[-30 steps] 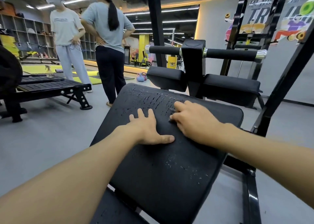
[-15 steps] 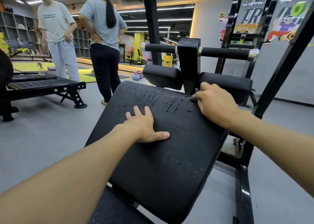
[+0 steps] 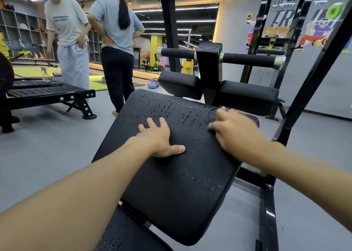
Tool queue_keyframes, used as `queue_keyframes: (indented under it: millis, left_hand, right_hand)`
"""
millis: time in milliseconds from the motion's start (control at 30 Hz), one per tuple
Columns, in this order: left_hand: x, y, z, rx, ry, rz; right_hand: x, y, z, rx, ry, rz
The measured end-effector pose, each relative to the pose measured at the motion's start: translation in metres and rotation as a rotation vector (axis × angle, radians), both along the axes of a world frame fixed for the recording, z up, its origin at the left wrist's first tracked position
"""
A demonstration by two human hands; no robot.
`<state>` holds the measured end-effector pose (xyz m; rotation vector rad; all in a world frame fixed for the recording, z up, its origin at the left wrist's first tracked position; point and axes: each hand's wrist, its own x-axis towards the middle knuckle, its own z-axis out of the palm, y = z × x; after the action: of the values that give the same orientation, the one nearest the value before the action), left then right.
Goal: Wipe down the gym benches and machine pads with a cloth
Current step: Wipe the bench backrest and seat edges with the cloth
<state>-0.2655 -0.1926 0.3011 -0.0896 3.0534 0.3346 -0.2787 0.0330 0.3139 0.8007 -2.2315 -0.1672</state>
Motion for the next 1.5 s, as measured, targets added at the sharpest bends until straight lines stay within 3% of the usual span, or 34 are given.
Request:
queue_keyframes:
  millis: [100,233,267,433,600,767,933,1100,1267,1433,1500]
  left_hand:
    - [0.003,0.005,-0.001,-0.005,0.005,0.011]
    - [0.009,0.024,-0.010,-0.055,0.037,-0.032]
    - [0.010,0.027,-0.012,-0.063,0.043,-0.044]
    - [0.012,0.021,-0.014,-0.055,0.044,-0.065]
    - [0.014,0.021,-0.015,-0.060,0.041,-0.058]
    - [0.015,0.022,-0.018,-0.059,0.060,-0.050]
    - [0.018,0.020,-0.023,-0.048,0.067,-0.050]
    - [0.021,0.020,-0.024,-0.024,0.076,-0.066]
    - [0.023,0.002,-0.022,0.070,0.076,-0.115]
    - [0.020,-0.024,-0.014,0.050,0.022,-0.194]
    - [0.021,-0.024,-0.019,0.010,0.072,-0.188]
  right_hand:
    - [0.008,0.015,0.000,0.133,-0.062,0.096]
    - [-0.010,0.040,0.022,-0.197,0.052,-0.179]
    - [-0.007,0.037,0.019,-0.197,0.066,-0.179]
    - [0.021,0.039,0.000,0.109,-0.059,0.101]
    - [0.007,0.063,0.017,-0.279,0.023,-0.180]
    - [0.038,0.060,-0.010,0.061,-0.047,0.083]
    - [0.024,0.058,0.001,-0.234,0.013,-0.121]
    - [0.051,0.036,-0.027,0.165,-0.103,0.135]
    - [0.025,0.038,0.001,-0.205,-0.006,-0.136]
    - [0.045,0.020,-0.028,0.123,-0.108,0.106]
    - [0.024,0.029,-0.013,0.047,-0.076,0.062]
